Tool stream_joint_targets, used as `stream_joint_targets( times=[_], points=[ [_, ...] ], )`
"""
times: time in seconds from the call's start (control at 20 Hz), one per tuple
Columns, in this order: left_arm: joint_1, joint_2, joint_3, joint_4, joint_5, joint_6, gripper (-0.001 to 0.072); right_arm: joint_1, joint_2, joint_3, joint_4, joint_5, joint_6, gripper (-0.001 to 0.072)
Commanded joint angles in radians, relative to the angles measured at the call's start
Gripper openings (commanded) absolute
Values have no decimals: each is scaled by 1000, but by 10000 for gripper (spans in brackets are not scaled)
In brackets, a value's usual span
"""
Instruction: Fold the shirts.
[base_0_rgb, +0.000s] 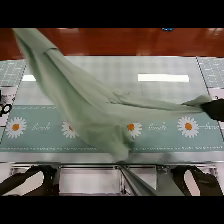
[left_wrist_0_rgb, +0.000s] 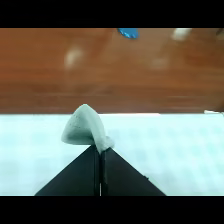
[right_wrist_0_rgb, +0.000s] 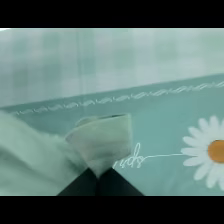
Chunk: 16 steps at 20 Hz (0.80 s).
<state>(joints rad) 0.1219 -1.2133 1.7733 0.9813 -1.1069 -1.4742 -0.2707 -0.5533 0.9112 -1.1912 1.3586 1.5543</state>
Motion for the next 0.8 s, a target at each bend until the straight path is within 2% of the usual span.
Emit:
stream_joint_targets(
  times=[0.0,0.15,0.3,0.35,0.4,0.45,0.5,0.55,0.6,0.75],
  points=[
    [-50,-255,-6,-48,89,3,16,0,-208,-167,92,-226,-91,19],
    [-103,-423,-6,-48,158,3,17,0,-483,-146,186,-389,-166,19],
    [-127,-539,-6,-48,187,3,18,0,-734,-74,312,-467,-258,19],
    [-129,-571,-6,-48,163,3,51,0,-800,-40,334,-466,-263,19],
    [-130,-597,-6,-47,122,3,265,0,-853,-5,350,-463,-263,19],
    [-128,-617,-6,-46,69,-2,501,0,-898,34,354,-459,-252,115],
    [-116,-627,-6,-32,-8,-5,512,0,-924,68,353,-454,-224,378],
    [-97,-628,-6,-10,-74,-32,512,-9,-938,111,335,-431,-204,415],
    [-68,-619,-6,3,-148,-45,512,-29,-940,157,311,-397,-174,415],
    [34,-529,-43,6,-321,-6,512,-149,-923,285,255,-199,-146,414]
  ],
)
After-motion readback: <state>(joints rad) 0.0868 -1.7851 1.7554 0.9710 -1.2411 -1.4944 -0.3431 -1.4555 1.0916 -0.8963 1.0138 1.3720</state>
